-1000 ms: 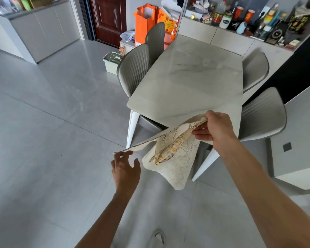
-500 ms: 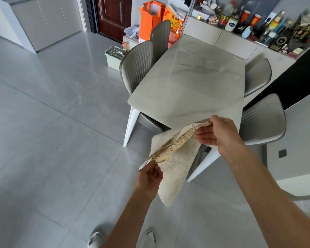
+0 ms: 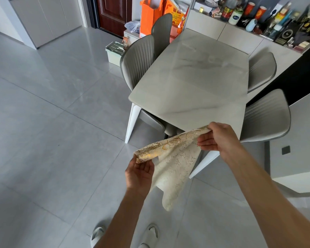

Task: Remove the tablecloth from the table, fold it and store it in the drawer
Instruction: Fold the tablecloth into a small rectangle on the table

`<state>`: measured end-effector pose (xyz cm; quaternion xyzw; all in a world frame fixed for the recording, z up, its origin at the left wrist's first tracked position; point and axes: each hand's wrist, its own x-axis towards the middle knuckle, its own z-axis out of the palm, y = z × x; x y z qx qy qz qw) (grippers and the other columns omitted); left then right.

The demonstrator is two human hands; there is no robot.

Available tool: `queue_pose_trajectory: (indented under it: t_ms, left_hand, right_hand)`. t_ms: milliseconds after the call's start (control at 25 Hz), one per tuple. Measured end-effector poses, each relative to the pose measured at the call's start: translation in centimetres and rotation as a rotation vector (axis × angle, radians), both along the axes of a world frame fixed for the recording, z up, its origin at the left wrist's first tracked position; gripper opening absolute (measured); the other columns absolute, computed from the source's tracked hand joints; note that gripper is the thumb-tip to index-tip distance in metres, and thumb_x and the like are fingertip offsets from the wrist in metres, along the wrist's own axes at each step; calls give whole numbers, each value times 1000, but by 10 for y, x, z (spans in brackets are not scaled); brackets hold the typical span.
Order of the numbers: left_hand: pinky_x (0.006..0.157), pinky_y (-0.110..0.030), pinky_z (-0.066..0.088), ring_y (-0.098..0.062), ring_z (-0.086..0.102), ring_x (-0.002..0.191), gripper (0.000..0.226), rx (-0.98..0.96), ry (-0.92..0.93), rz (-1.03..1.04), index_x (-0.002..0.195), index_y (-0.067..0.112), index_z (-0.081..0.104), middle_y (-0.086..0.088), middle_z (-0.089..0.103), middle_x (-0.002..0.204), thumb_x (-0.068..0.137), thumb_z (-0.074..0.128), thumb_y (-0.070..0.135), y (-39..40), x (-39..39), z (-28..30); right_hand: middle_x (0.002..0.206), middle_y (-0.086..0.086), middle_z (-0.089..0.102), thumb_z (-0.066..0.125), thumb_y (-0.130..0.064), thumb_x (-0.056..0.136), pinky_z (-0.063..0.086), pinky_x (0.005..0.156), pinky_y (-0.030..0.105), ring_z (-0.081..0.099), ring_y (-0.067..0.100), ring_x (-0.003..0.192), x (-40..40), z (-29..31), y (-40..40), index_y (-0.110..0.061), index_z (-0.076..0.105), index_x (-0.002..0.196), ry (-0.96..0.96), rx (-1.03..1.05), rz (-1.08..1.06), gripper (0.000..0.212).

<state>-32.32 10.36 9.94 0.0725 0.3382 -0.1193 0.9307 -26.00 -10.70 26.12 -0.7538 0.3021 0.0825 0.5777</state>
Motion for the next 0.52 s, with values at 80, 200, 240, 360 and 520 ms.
queue_pose_trajectory:
  t_ms: [80, 200, 240, 360, 520]
  left_hand:
    - [62, -22, 54, -12, 64, 67, 13, 35, 1, -23, 86, 10, 64, -1, 67, 74, 88, 64, 23, 7, 2, -2]
    - [45, -17, 47, -7, 57, 51, 14, 128, 41, -181, 86, 8, 67, -2, 70, 70, 77, 73, 16, 16, 2, -4]
    - [41, -16, 44, -7, 55, 48, 16, 172, 72, -268, 87, 6, 67, -4, 70, 69, 75, 74, 12, 17, 1, -5]
    - [37, -18, 40, -9, 54, 45, 15, 389, 184, -524, 89, 2, 65, -5, 65, 59, 76, 71, 0, 17, -6, -11]
    - [39, -21, 39, -15, 55, 43, 19, 739, 227, -658, 93, 4, 69, -6, 63, 55, 76, 63, -1, 11, -15, -17]
  right_hand:
    - [65, 19, 72, 43, -17, 96, 59, 47, 33, 70, 28, 53, 0, -4, -2, 2, 63, 101, 10, -10, 0, 28]
    - [64, 18, 72, 42, -16, 95, 58, 45, 32, 71, 27, 52, 0, -8, -5, 2, 63, 96, 23, -54, 15, 27]
    - [62, 18, 72, 43, -16, 95, 58, 45, 32, 70, 27, 51, 1, -10, -5, 2, 63, 95, 24, -72, 21, 27]
    - [58, 17, 71, 43, -16, 94, 58, 44, 32, 70, 26, 49, 2, -14, -5, 2, 61, 91, 19, -130, 37, 26]
    - [57, 18, 70, 43, -17, 93, 58, 45, 32, 70, 27, 49, 3, -21, -4, 3, 59, 90, 6, -193, 58, 25]
